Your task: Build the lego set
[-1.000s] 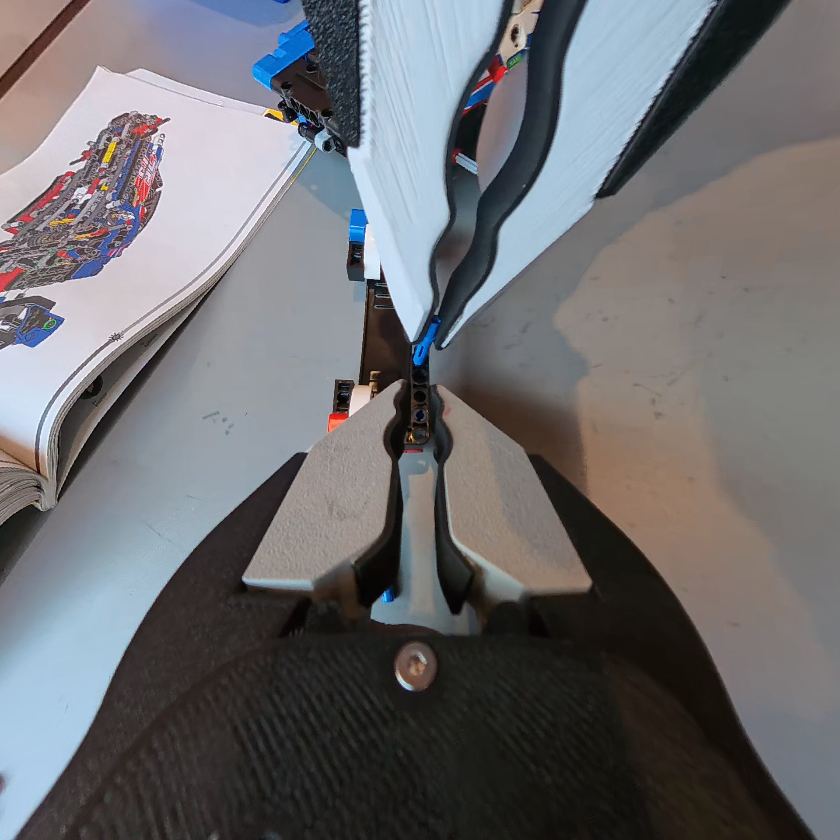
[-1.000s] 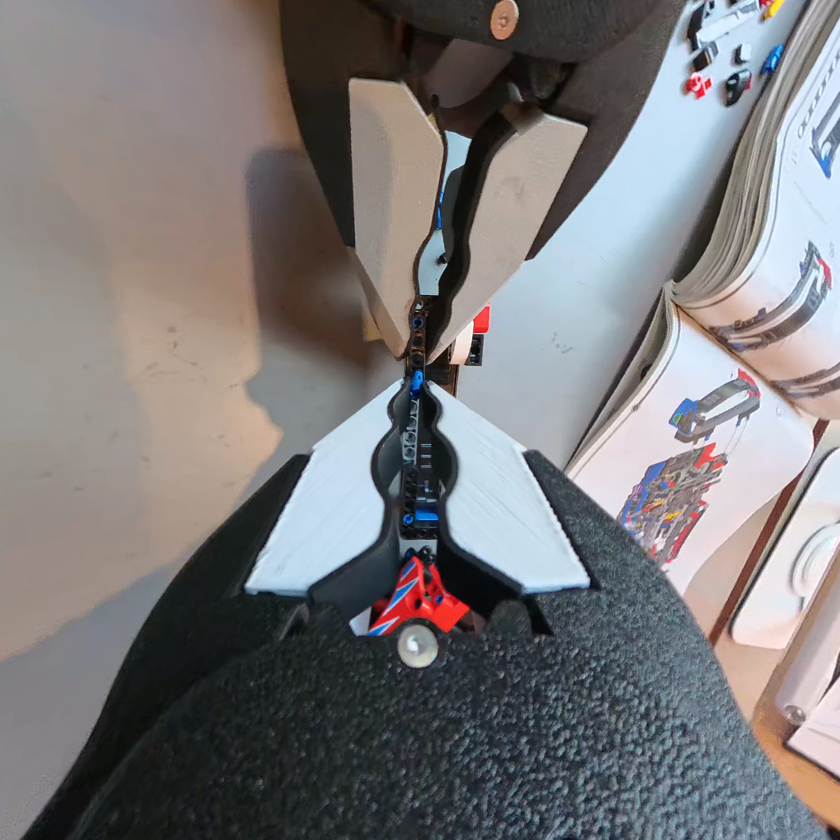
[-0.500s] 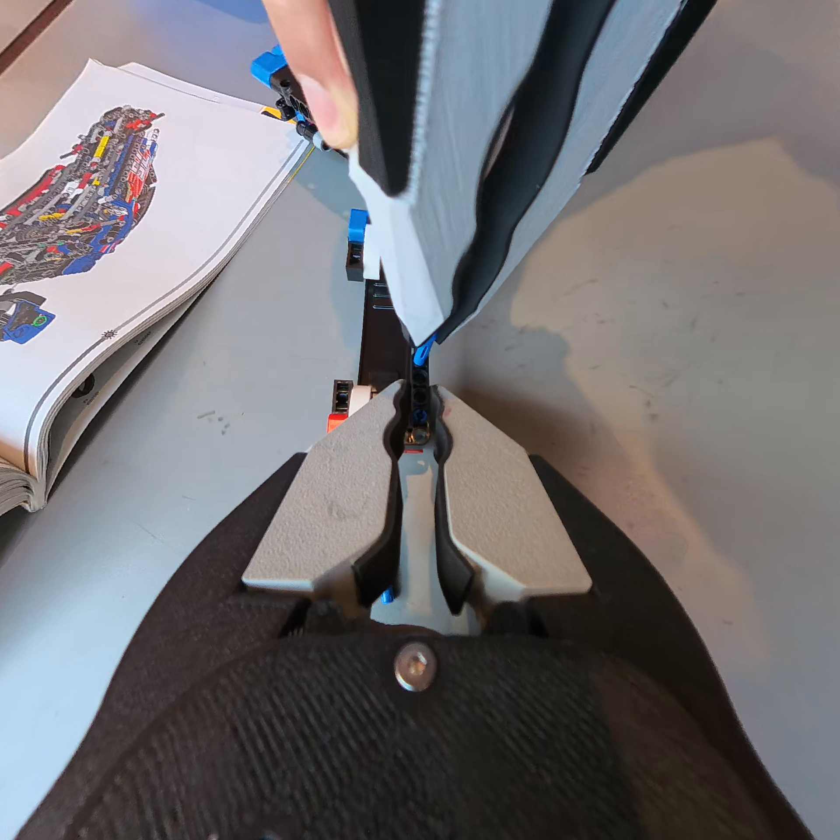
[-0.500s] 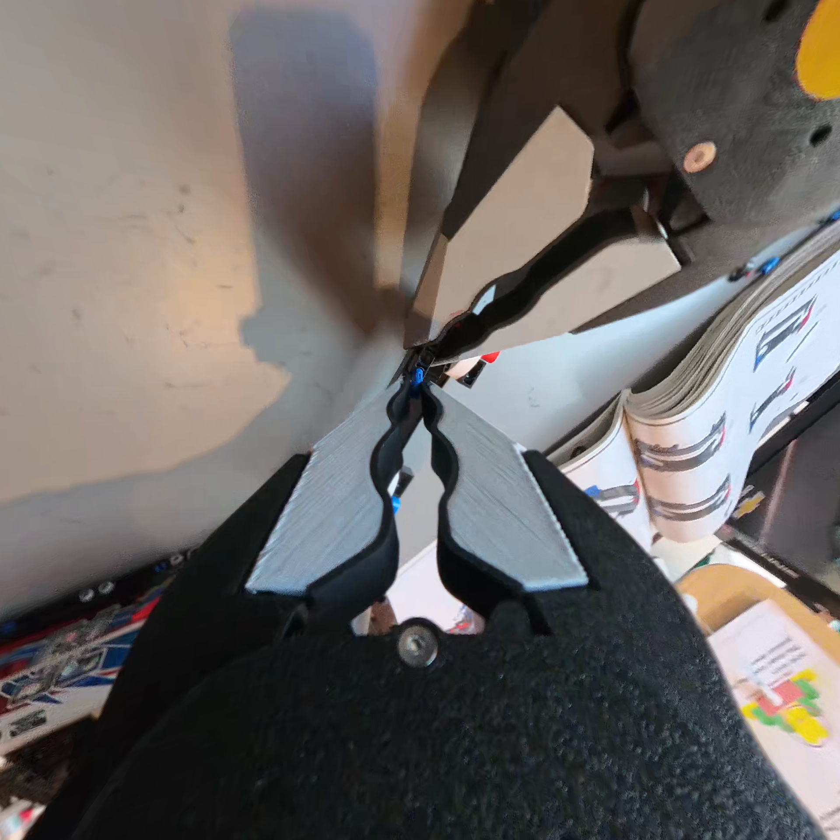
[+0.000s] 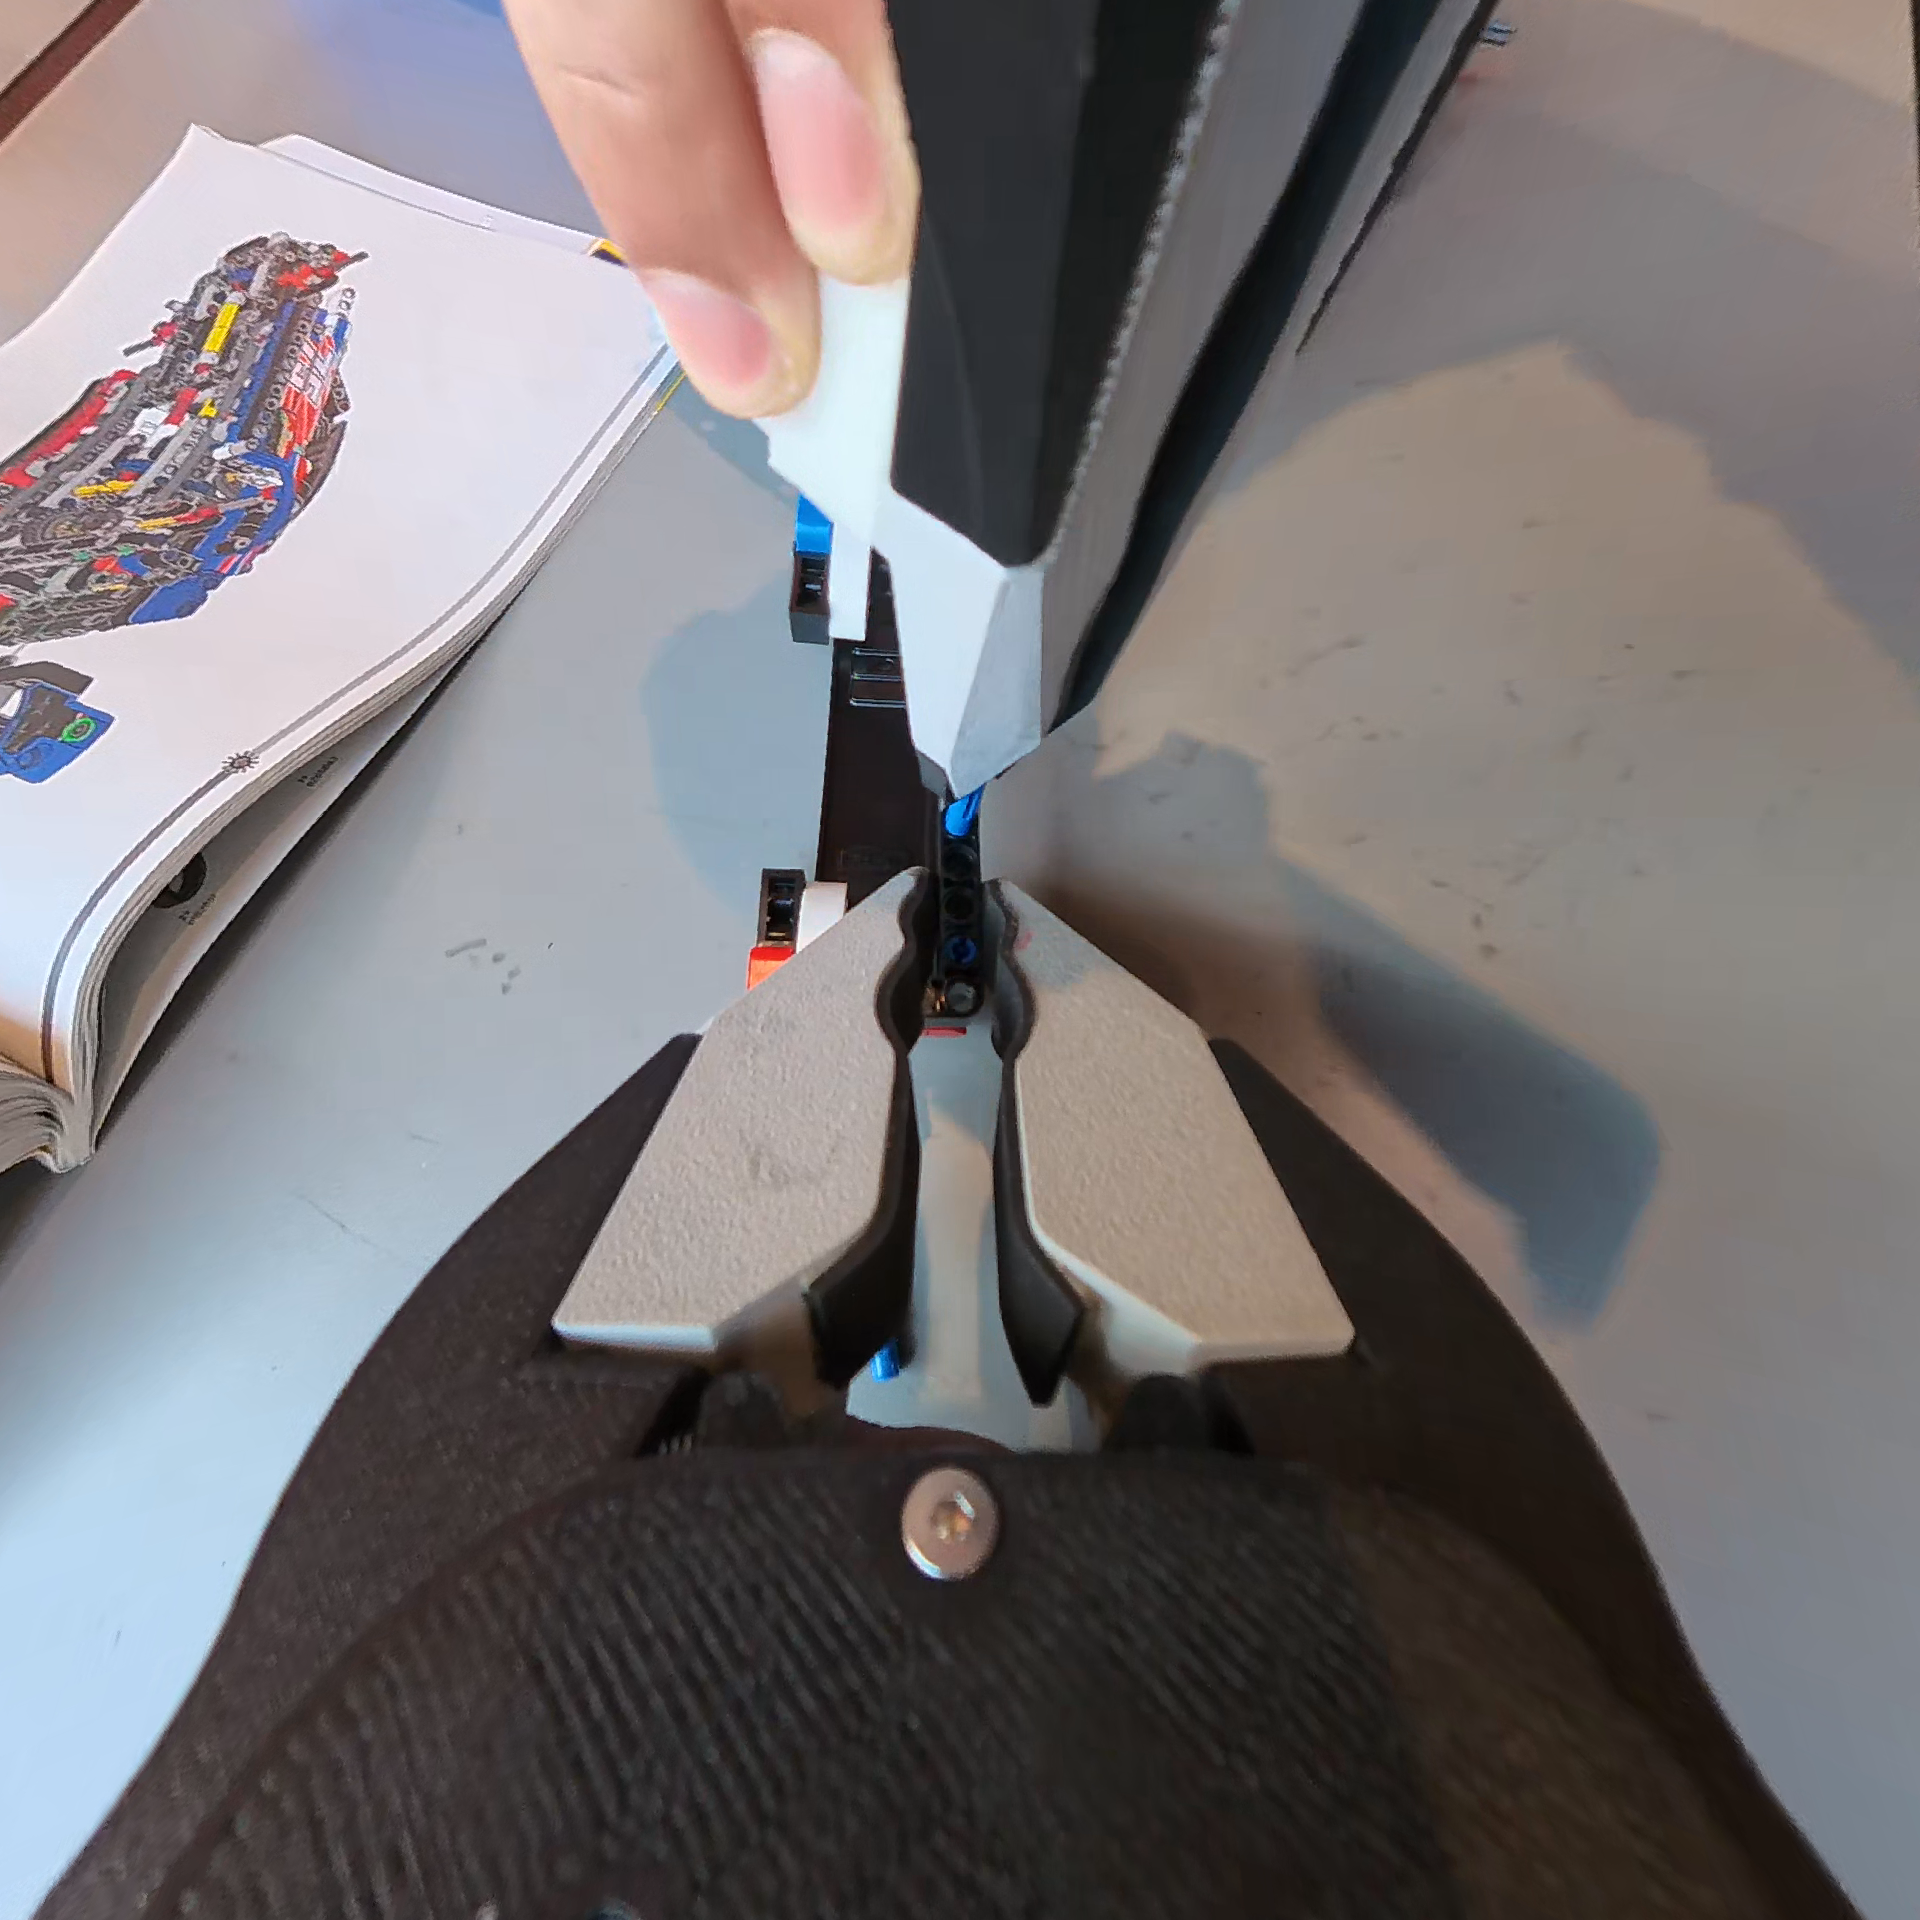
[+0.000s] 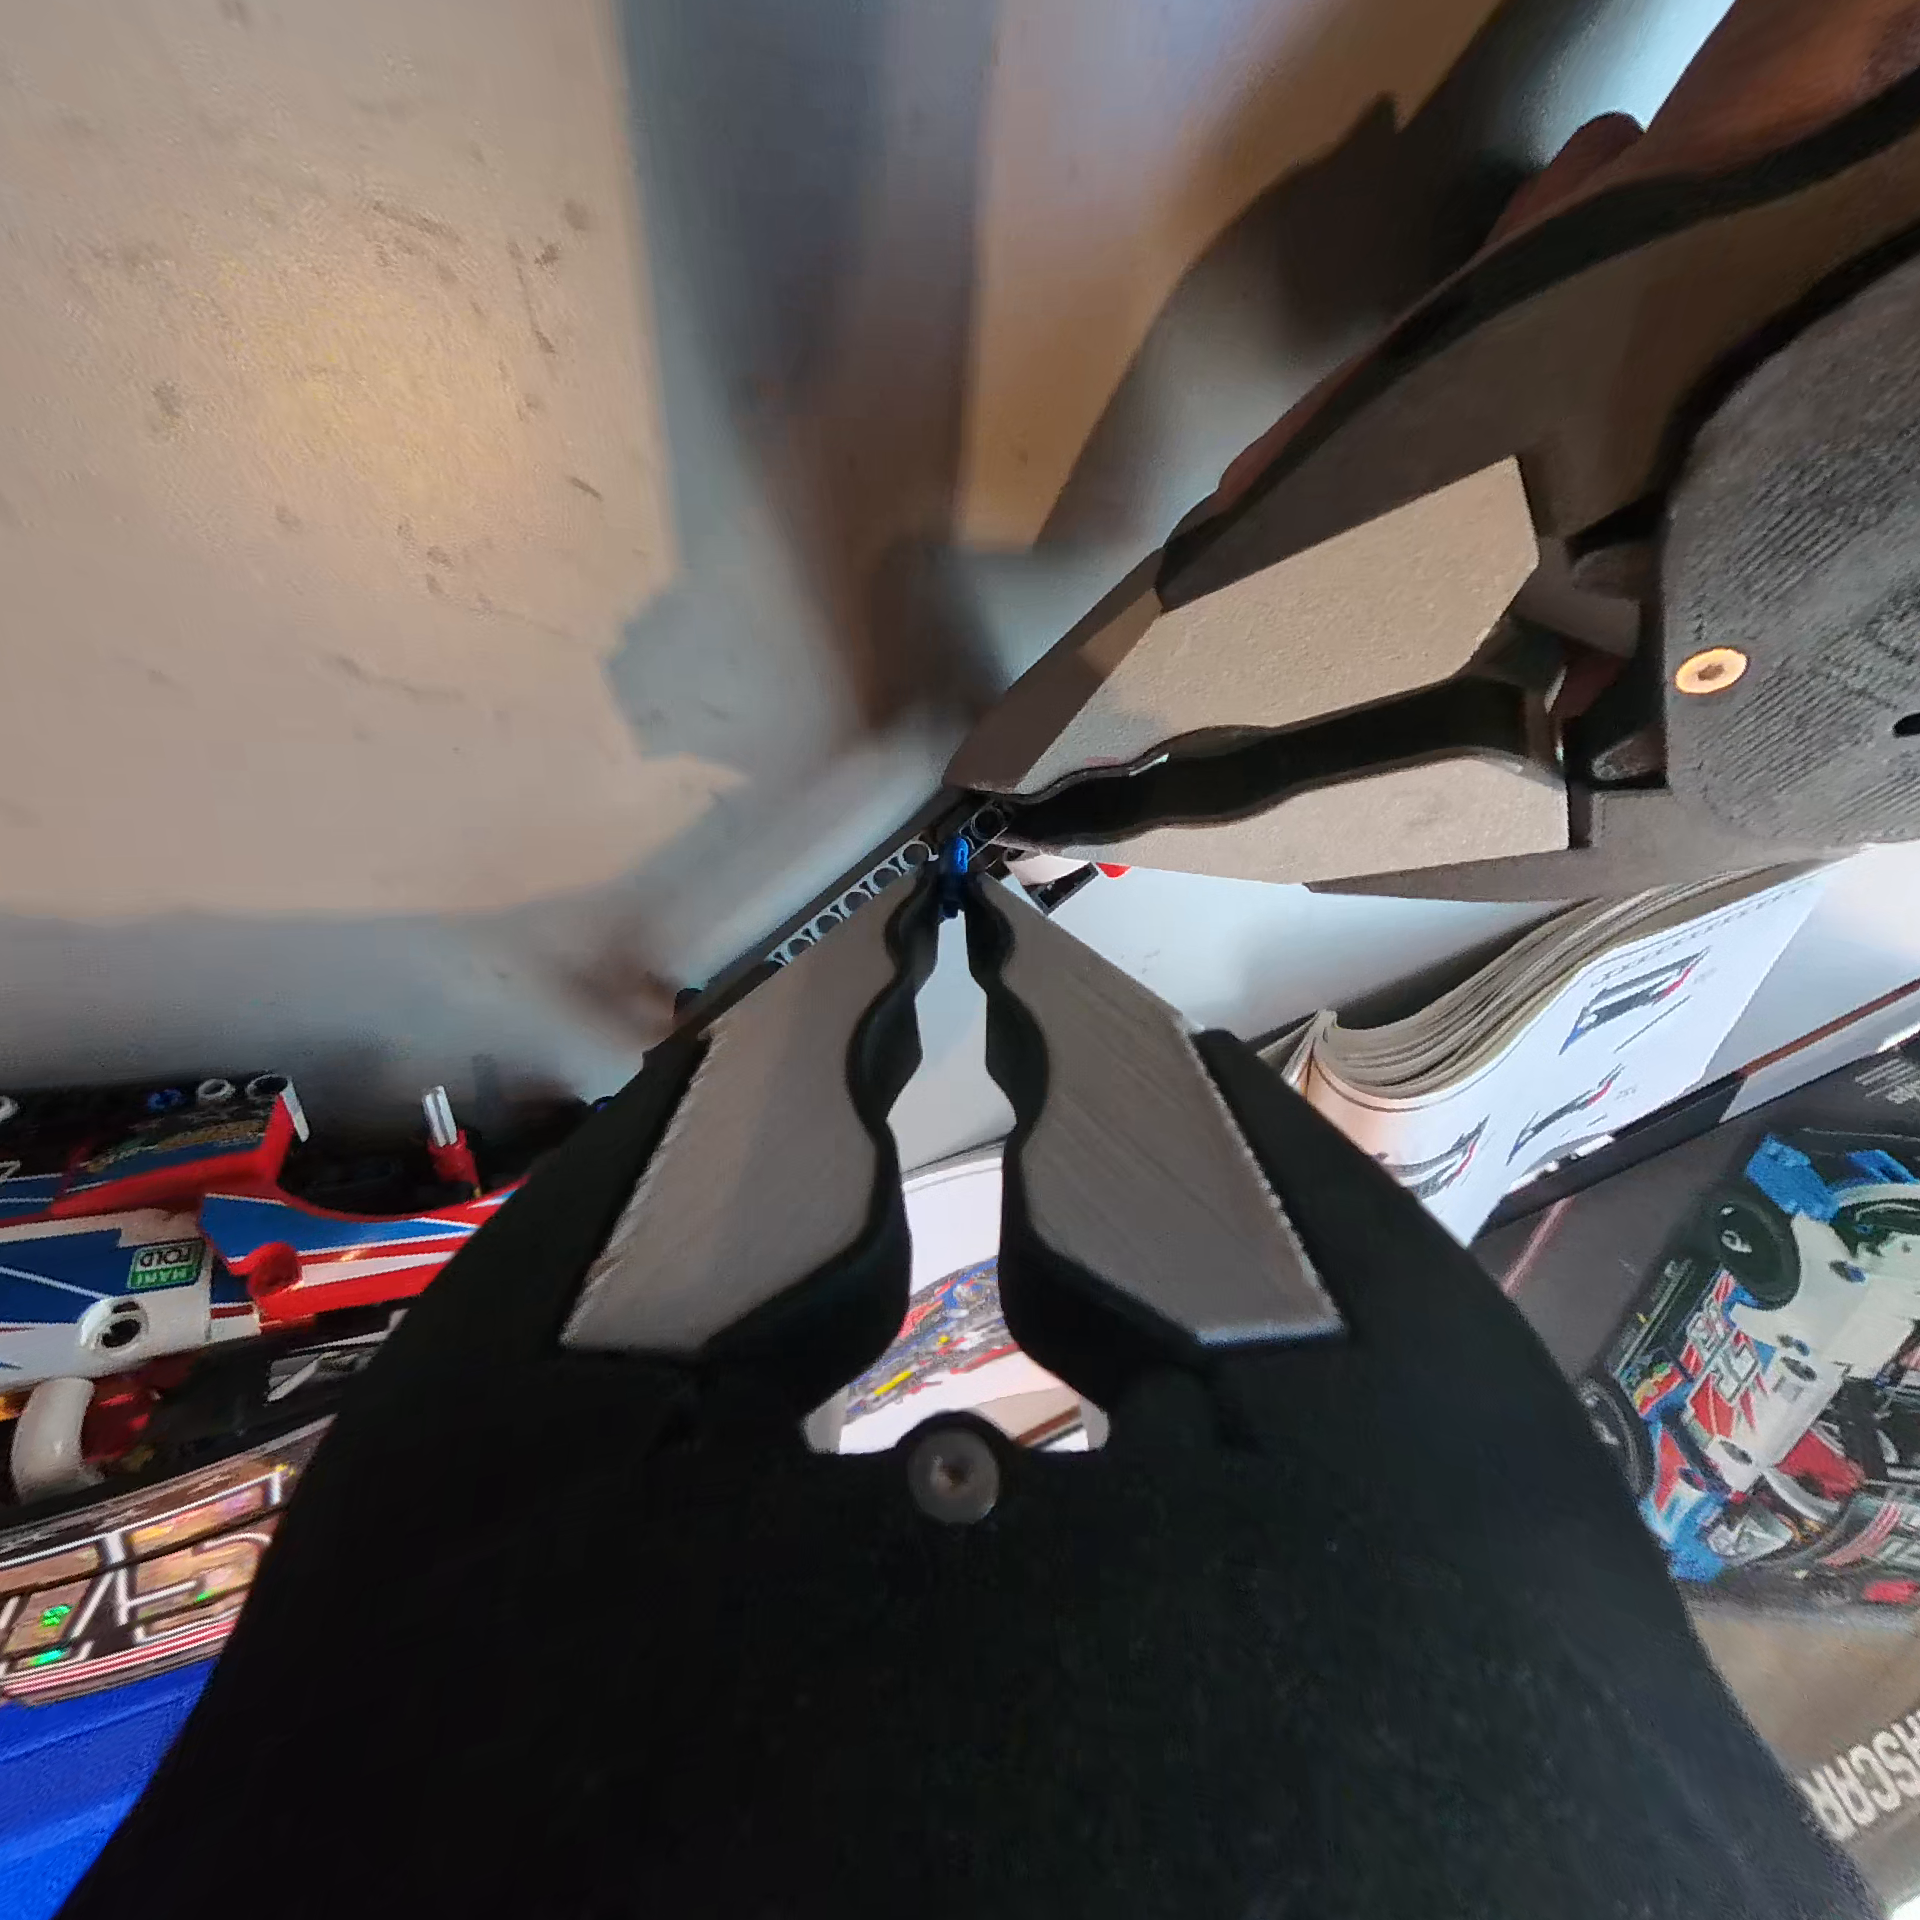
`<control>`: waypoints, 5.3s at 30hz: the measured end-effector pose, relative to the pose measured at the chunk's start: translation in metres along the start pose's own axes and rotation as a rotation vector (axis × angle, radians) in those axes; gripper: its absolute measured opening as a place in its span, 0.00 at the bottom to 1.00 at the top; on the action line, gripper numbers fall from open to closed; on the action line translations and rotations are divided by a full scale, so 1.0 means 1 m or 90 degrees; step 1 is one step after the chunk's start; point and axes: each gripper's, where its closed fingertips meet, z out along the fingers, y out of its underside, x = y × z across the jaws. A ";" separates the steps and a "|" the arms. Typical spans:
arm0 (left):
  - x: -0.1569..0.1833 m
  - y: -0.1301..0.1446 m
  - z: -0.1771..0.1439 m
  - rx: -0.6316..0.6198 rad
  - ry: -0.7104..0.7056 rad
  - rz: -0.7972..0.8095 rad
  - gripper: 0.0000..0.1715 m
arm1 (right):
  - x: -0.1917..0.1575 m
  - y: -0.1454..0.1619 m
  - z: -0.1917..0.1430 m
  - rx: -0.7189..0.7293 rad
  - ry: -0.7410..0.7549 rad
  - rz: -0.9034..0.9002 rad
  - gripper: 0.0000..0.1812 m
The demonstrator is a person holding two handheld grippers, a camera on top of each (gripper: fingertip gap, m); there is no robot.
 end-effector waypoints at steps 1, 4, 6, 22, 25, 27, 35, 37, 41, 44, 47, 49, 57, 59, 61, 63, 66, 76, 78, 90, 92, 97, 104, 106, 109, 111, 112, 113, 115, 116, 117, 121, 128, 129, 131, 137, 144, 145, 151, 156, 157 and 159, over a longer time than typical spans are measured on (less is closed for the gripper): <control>0.000 0.000 0.000 0.000 0.000 -0.002 0.03 | 0.000 0.000 0.000 0.007 -0.004 0.013 0.03; -0.001 0.000 0.000 -0.001 -0.002 -0.005 0.04 | 0.001 0.000 0.004 0.026 -0.002 0.091 0.02; 0.001 0.001 0.001 -0.008 -0.001 0.005 0.04 | -0.001 -0.004 0.008 0.038 -0.008 0.131 0.02; -0.003 -0.003 -0.002 0.016 0.004 -0.034 0.03 | 0.009 0.000 -0.008 0.189 0.075 0.639 0.02; -0.003 -0.003 -0.002 0.016 0.004 -0.034 0.03 | 0.009 -0.002 -0.008 0.189 0.095 0.657 0.00; -0.003 -0.003 -0.002 0.015 0.004 -0.033 0.03 | 0.009 -0.001 -0.008 0.184 0.095 0.667 0.00; -0.004 -0.003 -0.002 0.017 0.004 -0.034 0.03 | 0.008 0.005 -0.010 0.166 0.076 0.677 0.00; -0.003 -0.003 -0.002 0.016 0.004 -0.031 0.03 | 0.006 0.006 -0.007 0.159 0.067 0.679 0.01; -0.004 -0.003 -0.002 0.017 0.006 -0.033 0.03 | 0.008 0.005 -0.008 0.154 0.063 0.671 0.01; -0.003 -0.003 -0.001 0.015 0.006 -0.027 0.03 | 0.010 0.003 -0.009 0.154 0.055 0.663 0.02; -0.003 -0.002 -0.001 0.013 0.002 -0.022 0.03 | 0.008 0.002 -0.007 0.146 0.041 0.645 0.00; -0.003 -0.002 -0.001 0.011 -0.001 -0.016 0.03 | 0.008 0.001 -0.007 0.139 0.035 0.633 0.00; 0.001 -0.008 -0.009 0.043 0.083 -0.106 0.03 | 0.013 0.016 -0.012 0.068 0.212 0.576 0.28; 0.005 -0.017 -0.016 0.075 0.152 -0.175 0.03 | 0.011 0.013 -0.009 0.037 0.276 0.514 0.27; 0.004 -0.021 -0.020 0.090 0.199 -0.231 0.03 | 0.011 0.008 -0.006 0.007 0.320 0.472 0.25; 0.007 -0.017 -0.022 0.083 0.248 -0.265 0.03 | 0.012 0.007 -0.005 -0.023 0.347 0.445 0.21; 0.008 -0.017 -0.024 0.090 0.288 -0.307 0.03 | 0.014 0.003 -0.004 -0.028 0.356 0.414 0.18; 0.005 -0.023 -0.028 0.112 0.320 -0.348 0.03 | 0.016 0.004 -0.003 -0.020 0.338 0.400 0.05; 0.002 -0.023 -0.031 0.111 0.291 -0.320 0.03 | 0.018 0.004 -0.004 0.000 0.340 0.432 0.05; -0.033 -0.030 -0.035 0.071 -0.151 0.121 0.15 | 0.018 0.021 0.002 0.043 0.294 0.616 0.04; -0.027 -0.030 -0.031 0.060 -0.174 0.181 0.12 | 0.019 0.022 0.001 0.061 0.285 0.646 0.04; -0.033 -0.019 -0.024 0.017 -0.204 0.202 0.10 | 0.020 0.019 0.005 0.091 0.262 0.676 0.04; -0.029 -0.013 -0.021 0.019 -0.159 0.219 0.09 | 0.017 0.021 0.008 0.079 0.284 0.641 0.14; -0.028 -0.013 -0.021 0.026 -0.154 0.231 0.09 | 0.018 0.027 0.003 0.061 0.308 0.626 0.20; -0.021 -0.016 -0.019 0.035 -0.151 0.275 0.09 | 0.018 0.022 0.001 0.060 0.312 0.578 0.24; -0.019 -0.017 -0.017 0.038 -0.153 0.289 0.09 | 0.017 0.021 0.004 0.057 0.303 0.555 0.23; -0.019 -0.017 -0.017 0.040 -0.154 0.295 0.09 | 0.016 0.020 0.005 0.057 0.300 0.548 0.22; -0.019 -0.017 -0.017 0.040 -0.157 0.299 0.09 | 0.016 0.020 0.005 0.060 0.301 0.542 0.21; -0.019 -0.017 -0.018 0.046 -0.157 0.302 0.09 | 0.016 0.020 0.004 0.057 0.301 0.529 0.21; -0.019 -0.017 -0.018 0.048 -0.155 0.303 0.09 | 0.016 0.019 0.004 0.053 0.303 0.516 0.21; -0.019 -0.017 -0.018 0.050 -0.154 0.303 0.09 | 0.016 0.020 0.004 0.044 0.305 0.502 0.21; -0.018 -0.017 -0.018 0.054 -0.146 0.298 0.08 | 0.017 0.021 0.005 0.029 0.297 0.477 0.21; -0.018 -0.017 -0.019 0.052 -0.143 0.285 0.08 | 0.018 0.021 0.006 0.022 0.289 0.475 0.20; -0.019 -0.017 -0.018 0.054 -0.143 0.280 0.08 | 0.018 0.022 0.006 0.018 0.290 0.472 0.20; -0.019 -0.017 -0.018 0.054 -0.142 0.272 0.08 | 0.018 0.022 0.006 0.012 0.287 0.472 0.19; -0.017 -0.017 -0.018 0.050 -0.139 0.277 0.08 | 0.019 0.020 0.006 0.014 0.294 0.452 0.18; -0.019 -0.016 -0.020 0.045 -0.141 0.269 0.08 | 0.020 0.018 0.008 0.003 0.288 0.421 0.14; -0.020 -0.015 -0.020 0.045 -0.140 0.267 0.08 | 0.021 0.018 0.008 0.009 0.288 0.431 0.14; -0.023 -0.015 -0.020 0.044 -0.178 0.315 0.09 | 0.021 0.022 0.006 0.027 0.314 0.501 0.17; -0.019 -0.018 -0.020 0.064 -0.168 0.293 0.11 | 0.011 0.029 -0.012 0.034 0.352 0.577 0.26; -0.020 -0.018 -0.020 0.068 -0.165 0.280 0.13 | 0.007 0.028 -0.015 0.045 0.353 0.597 0.26; -0.024 -0.019 -0.020 0.073 -0.153 0.239 0.08 | 0.000 0.030 -0.018 0.055 0.353 0.643 0.24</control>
